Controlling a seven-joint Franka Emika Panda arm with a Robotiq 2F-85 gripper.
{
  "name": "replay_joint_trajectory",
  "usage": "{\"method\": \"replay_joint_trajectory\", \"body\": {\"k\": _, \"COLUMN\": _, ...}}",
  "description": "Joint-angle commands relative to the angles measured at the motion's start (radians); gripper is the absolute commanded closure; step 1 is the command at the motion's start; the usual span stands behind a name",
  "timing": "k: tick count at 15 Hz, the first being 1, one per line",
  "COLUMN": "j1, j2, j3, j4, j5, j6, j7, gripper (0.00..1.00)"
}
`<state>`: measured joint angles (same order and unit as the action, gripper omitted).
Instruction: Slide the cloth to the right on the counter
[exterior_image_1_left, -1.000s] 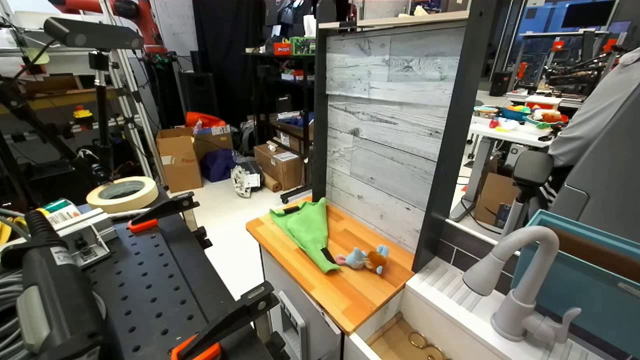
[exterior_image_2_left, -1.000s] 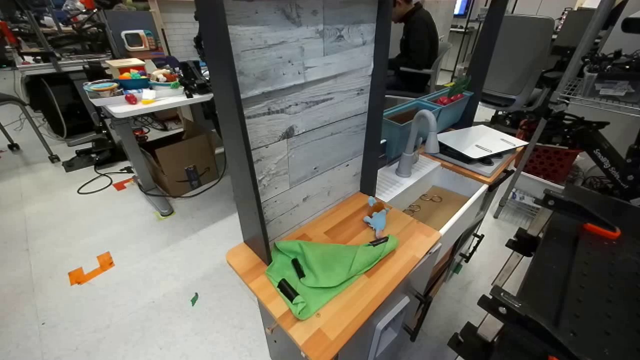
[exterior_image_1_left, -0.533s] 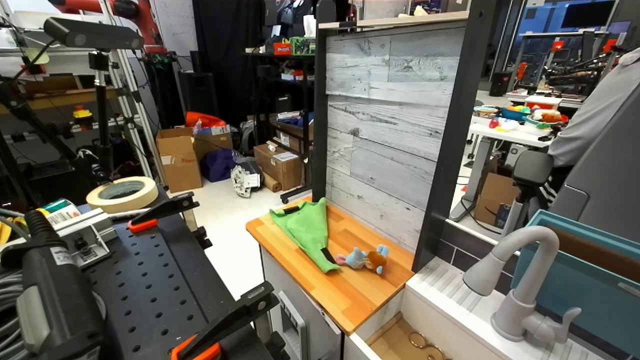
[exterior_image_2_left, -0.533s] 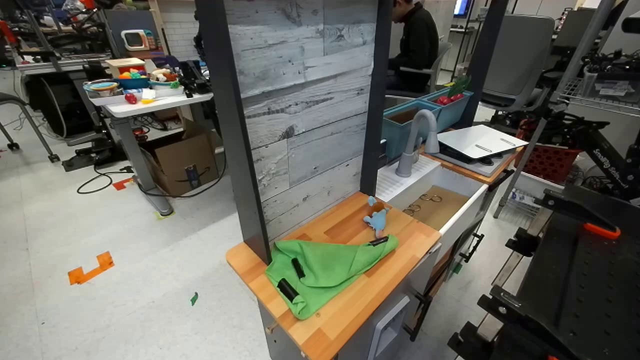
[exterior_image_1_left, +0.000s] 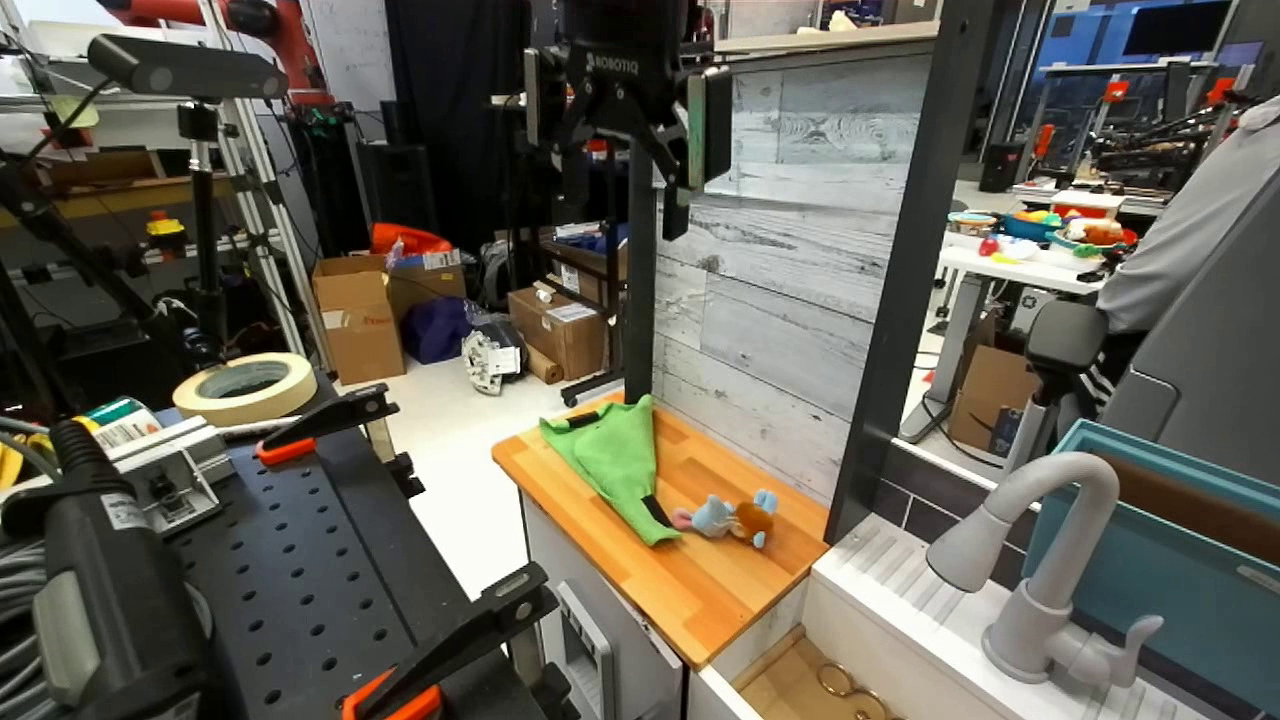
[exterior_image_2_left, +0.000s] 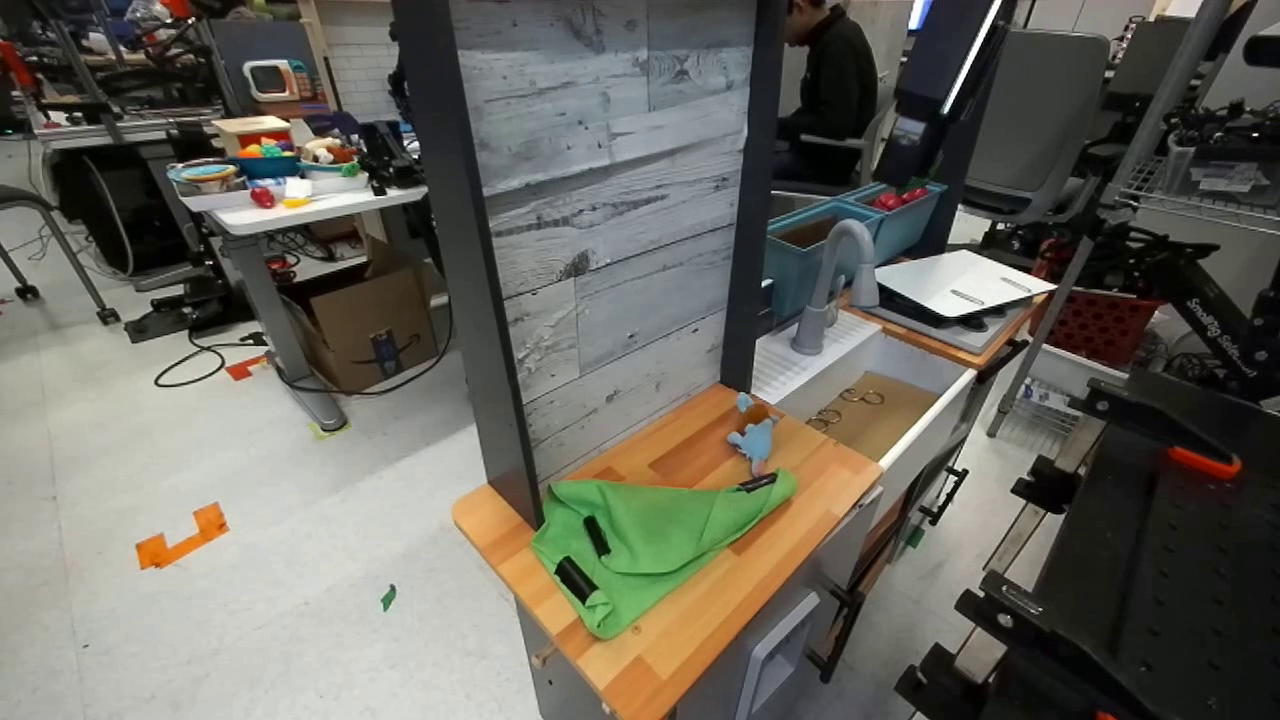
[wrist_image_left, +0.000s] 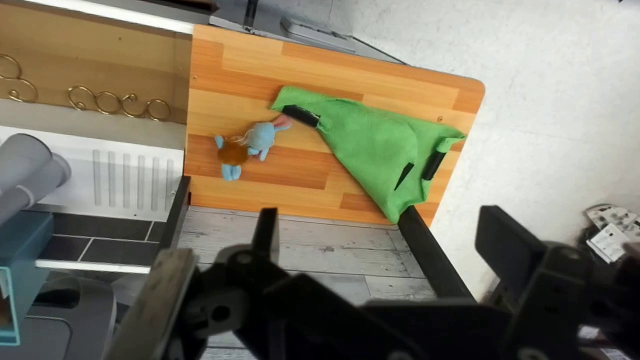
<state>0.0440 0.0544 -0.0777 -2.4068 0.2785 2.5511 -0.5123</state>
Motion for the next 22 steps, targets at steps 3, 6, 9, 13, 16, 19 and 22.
{"method": "replay_joint_trajectory", "body": {"k": 3, "j1": -0.036, "j2": 0.016, "j3": 0.036, "j4": 0.008, "j5": -0.004, "j6": 0.008, "j7": 0.007, "gripper": 0.00}}
{"method": "replay_joint_trajectory", "body": {"k": 6, "j1": -0.037, "j2": 0.015, "j3": 0.035, "j4": 0.013, "j5": -0.004, "j6": 0.008, "j7": 0.007, "gripper": 0.00}}
{"method": "replay_joint_trajectory", "body": {"k": 9, "j1": -0.019, "j2": 0.059, "j3": 0.055, "j4": -0.008, "j5": -0.104, "j6": 0.076, "j7": 0.081, "gripper": 0.00}}
{"method": "replay_joint_trajectory", "body": {"k": 13, "j1": -0.008, "j2": 0.210, "j3": 0.132, "j4": 0.049, "j5": -0.071, "j6": 0.084, "j7": 0.100, "gripper": 0.00}}
{"method": "replay_joint_trajectory", "body": {"k": 16, "j1": -0.013, "j2": 0.356, "j3": 0.195, "j4": 0.124, "j5": -0.060, "j6": 0.109, "j7": 0.149, "gripper": 0.00}}
{"method": "replay_joint_trajectory", "body": {"k": 19, "j1": -0.011, "j2": 0.499, "j3": 0.237, "j4": 0.217, "j5": -0.076, "j6": 0.130, "j7": 0.213, "gripper": 0.00}}
{"method": "replay_joint_trajectory", "body": {"k": 22, "j1": 0.014, "j2": 0.636, "j3": 0.239, "j4": 0.320, "j5": -0.106, "j6": 0.157, "j7": 0.292, "gripper": 0.00}}
